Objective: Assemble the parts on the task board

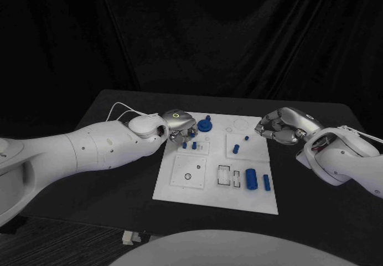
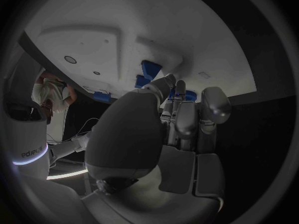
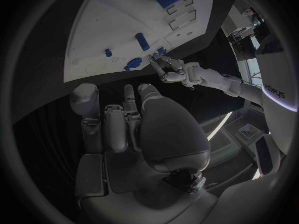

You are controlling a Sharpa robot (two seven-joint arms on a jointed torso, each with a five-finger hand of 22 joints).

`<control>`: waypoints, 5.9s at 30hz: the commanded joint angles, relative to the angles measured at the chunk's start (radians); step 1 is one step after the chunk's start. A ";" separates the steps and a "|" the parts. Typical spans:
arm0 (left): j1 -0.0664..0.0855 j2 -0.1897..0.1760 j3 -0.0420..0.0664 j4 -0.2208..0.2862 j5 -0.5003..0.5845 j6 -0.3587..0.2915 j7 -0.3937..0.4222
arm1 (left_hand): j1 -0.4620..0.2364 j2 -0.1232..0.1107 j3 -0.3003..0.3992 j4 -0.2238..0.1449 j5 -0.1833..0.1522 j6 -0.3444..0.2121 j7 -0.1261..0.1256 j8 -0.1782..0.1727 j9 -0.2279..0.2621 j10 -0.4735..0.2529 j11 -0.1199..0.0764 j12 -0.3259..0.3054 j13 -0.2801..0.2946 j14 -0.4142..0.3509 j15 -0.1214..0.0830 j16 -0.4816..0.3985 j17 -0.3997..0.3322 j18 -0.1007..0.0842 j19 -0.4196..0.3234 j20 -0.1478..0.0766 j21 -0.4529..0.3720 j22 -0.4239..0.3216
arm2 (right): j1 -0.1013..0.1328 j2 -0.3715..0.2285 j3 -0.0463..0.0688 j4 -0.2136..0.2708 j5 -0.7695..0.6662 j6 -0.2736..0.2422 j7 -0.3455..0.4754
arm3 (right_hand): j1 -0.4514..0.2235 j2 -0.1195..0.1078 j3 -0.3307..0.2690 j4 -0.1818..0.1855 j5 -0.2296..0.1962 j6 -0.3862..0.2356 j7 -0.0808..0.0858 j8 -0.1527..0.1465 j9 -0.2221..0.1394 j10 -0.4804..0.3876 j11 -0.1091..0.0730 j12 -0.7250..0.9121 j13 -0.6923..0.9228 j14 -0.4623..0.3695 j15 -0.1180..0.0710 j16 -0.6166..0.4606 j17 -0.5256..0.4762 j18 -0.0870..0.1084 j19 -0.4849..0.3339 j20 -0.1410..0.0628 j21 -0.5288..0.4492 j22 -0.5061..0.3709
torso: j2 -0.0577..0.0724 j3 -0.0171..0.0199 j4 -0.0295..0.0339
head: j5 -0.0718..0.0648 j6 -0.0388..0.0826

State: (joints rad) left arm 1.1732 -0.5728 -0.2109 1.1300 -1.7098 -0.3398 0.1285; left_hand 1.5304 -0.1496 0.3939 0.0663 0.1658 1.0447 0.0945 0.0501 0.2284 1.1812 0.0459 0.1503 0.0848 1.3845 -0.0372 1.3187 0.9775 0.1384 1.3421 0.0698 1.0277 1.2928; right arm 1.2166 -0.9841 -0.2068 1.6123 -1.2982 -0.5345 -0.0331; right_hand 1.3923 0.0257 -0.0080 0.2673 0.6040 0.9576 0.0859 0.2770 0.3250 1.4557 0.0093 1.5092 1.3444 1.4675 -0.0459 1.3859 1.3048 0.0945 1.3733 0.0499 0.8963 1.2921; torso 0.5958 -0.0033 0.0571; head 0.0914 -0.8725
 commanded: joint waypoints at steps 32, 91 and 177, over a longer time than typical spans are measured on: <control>0.058 -0.179 0.000 0.098 0.105 -0.346 0.049 | 0.038 -0.034 -0.113 0.152 -0.087 -0.268 -0.115 0.018 -0.101 -0.432 0.029 -0.003 0.014 -0.426 0.048 -0.339 -0.437 0.032 -0.314 0.040 -0.563 0.028 | 0.019 -0.035 0.001 0.025 -0.037 -0.048 -0.014 | 0.061 -0.071 0.097 -0.003 -0.029 -0.035 0.027 -0.015 0.001 -0.449 0.017 -0.834 -0.575 0.071 0.004 0.049 0.122 0.007 0.039 0.009 0.114 0.143 | -0.004 -0.0041 0.0015 | -0.014 0.000; 0.035 -0.331 -0.002 0.318 1.481 0.394 0.779 | -0.236 0.231 -0.538 0.225 0.091 -0.648 -0.076 -0.010 -0.186 -1.164 -0.060 -0.004 -0.061 -1.372 0.185 -1.289 -0.969 0.035 -1.328 0.219 -1.011 -1.126 | 0.003 0.240 0.001 -0.312 -0.424 0.293 -0.003 | 0.057 -0.251 0.175 0.009 -0.233 -0.080 -0.044 -0.160 -0.111 -0.700 0.078 -1.092 -1.139 0.010 0.025 -0.085 -0.021 0.036 -0.017 0.035 -0.126 0.106 | -0.040 -0.0536 0.0466 | -0.096 0.000; -0.003 -0.302 -0.002 0.267 1.481 0.443 0.731 | 0.001 0.328 -0.566 0.182 0.337 -0.527 -0.014 0.003 -0.175 -1.144 0.006 0.061 -0.054 -1.295 0.253 -1.169 -0.947 -0.038 -1.246 0.227 -0.983 -1.037 | -0.077 0.301 0.001 -0.439 -0.312 0.192 0.091 | 0.070 -0.164 0.395 -0.194 -0.205 0.098 0.029 -0.002 0.117 -0.432 0.045 -1.026 -1.128 -0.025 0.026 -0.146 -0.088 0.046 -0.065 0.035 -0.155 0.095 | -0.045 -0.0563 0.0465 | -0.081 0.000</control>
State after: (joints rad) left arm 1.1712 -0.8769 -0.2139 1.3968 -0.2356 0.0891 0.6777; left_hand 1.5185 0.1743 -0.1871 0.2684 0.4861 0.5046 0.0788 0.0503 0.0548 0.0395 0.0400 0.1974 0.0326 0.0748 0.2101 0.1317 0.0208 0.0999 0.0870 0.2930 0.0294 0.2396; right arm 1.1406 -0.6825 -0.2068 1.1667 -1.6216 -0.3091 0.0459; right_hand 1.4509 -0.1714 0.3752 0.0798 0.4123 1.0264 0.1145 0.2460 0.4076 0.9990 0.0696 0.4986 0.2176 1.4478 -0.0121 1.2572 1.2243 0.1480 1.3075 0.0906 0.7453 1.2921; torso 0.5503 -0.0594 0.1033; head 0.0085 -0.8726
